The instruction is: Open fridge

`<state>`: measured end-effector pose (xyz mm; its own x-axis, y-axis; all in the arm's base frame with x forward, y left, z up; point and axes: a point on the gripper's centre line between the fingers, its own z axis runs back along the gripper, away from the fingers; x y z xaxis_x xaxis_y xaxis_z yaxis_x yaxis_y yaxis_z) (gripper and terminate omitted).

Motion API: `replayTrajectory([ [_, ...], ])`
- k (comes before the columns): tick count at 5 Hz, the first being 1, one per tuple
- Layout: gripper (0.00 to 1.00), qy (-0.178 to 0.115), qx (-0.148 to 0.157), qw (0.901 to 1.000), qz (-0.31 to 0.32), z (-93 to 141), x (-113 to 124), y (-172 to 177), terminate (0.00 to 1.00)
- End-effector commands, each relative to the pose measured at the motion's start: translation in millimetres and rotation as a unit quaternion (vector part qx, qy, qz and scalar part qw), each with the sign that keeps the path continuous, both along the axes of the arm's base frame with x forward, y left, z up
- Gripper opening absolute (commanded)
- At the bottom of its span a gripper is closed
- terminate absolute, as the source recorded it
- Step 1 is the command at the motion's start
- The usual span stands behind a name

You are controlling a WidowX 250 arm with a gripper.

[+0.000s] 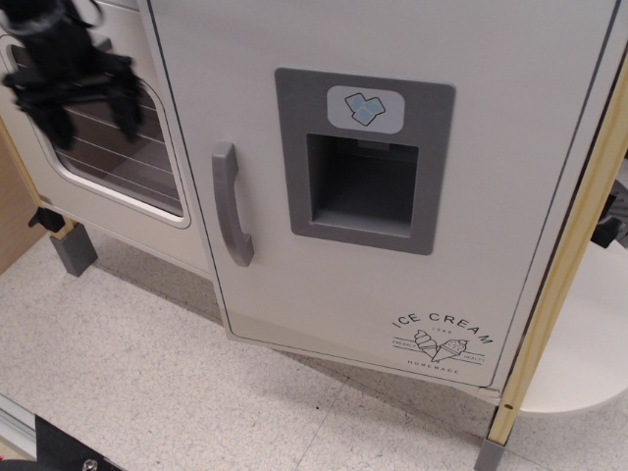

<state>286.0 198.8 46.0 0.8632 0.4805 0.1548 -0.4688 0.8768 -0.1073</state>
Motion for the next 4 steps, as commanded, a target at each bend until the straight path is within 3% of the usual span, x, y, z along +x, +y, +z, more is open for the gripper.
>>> replayTrajectory([
  [1, 1.00, -0.063, 0.022, 0.9974, -0.027, 33.0, 12.9, -40.3, 0.00],
  [2, 1.00, -0.079, 0.038, 0.9953, -0.040, 36.9, 13.6, -44.1, 0.00],
  [4, 1.00, -0.063, 0.036, 0.9937, -0.085, 45.4, -22.2, -54.3, 0.00],
])
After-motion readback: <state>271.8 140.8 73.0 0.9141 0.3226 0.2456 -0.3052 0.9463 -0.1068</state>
